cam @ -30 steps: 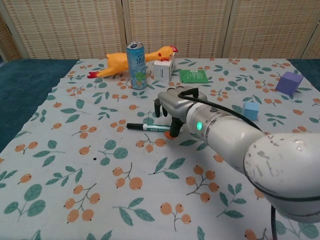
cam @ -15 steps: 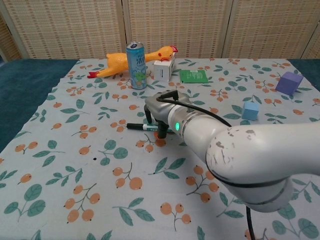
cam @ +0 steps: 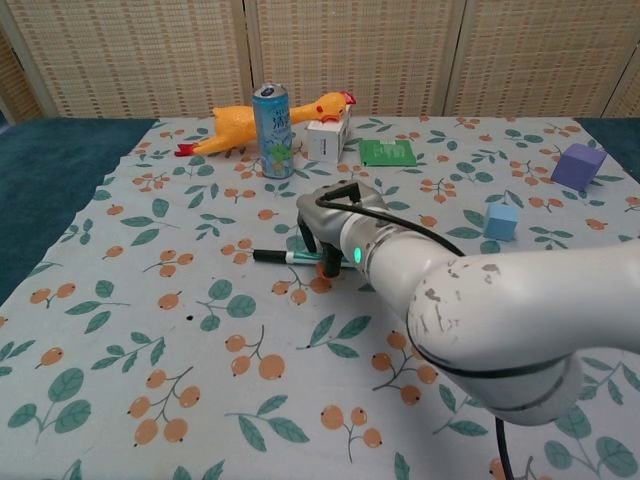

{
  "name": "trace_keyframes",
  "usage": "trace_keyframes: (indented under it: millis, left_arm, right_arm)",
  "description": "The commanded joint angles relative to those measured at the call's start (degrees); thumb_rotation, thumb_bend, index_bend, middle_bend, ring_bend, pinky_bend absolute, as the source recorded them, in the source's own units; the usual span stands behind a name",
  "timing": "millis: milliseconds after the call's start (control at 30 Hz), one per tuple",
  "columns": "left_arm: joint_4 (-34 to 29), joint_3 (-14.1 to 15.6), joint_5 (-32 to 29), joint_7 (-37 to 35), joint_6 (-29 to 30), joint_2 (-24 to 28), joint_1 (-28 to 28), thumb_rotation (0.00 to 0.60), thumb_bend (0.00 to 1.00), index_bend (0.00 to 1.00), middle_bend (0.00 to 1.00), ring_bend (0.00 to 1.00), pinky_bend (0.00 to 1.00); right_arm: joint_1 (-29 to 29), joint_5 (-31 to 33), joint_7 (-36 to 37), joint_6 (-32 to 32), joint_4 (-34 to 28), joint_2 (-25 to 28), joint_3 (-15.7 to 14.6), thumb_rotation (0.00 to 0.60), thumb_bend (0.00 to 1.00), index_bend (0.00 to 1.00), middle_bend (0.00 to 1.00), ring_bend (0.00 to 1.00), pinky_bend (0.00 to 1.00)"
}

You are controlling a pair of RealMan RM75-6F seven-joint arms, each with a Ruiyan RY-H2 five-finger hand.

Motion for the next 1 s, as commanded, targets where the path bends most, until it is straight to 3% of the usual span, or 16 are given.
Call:
trace_keyframes:
  millis: [33,333,667,833,1000]
  left_arm:
    - [-0.01,-0.01,-0.12,0.07,-0.03,0.01,-0.01,0.6,0.44,0.0,0.0,0.0,0.15]
    - [-0.35,0.02,-0.05,-0.04,0.31,0.23,0.09,0.6,0.44,0.0,0.0,0.0,0.15]
    - [-0.36,0.0,-0.27,-0.29,0.21,0.37,0.06,0.6,0.44,0.0,0.0,0.0,0.15]
    - [-0.47,0.05,-0.08,-0.18,0.49,0.38,0.13,0.6,0.44,0.0,0.0,0.0,0.15]
    - [-0.42,0.25,1.02,-0.45,1.43,0.33,0.26,0.6,0.44,0.0,0.0,0.0,0.15]
  right_arm:
    - [0.26,0.53,-0.69,0.43,0.0,-0.04,-0.33,0.6,0.31,0.44,0.37,0.05,0.0]
    - [0.84,2.89,-2.59,1.36,-1.25,0.04,-0.87,0.6,0.31,0.45,0.38,0.05,0.0]
    - [1.04,0.41,-1.38,2.8,-1.89,0.09,-1.66,0.6,0.31,0.7,0.58,0.23,0.0]
    - [0.59,-1.33,-0.43,3.7,-3.51,1.44,-1.98,0.6,0.32,0.76,0.63,0.26,0.0]
    - [-2.42,-6.1,6.11,4.47,-7.53,4.44,-3.0,0.6,0.33,0.84,0.7,0.34,0.0]
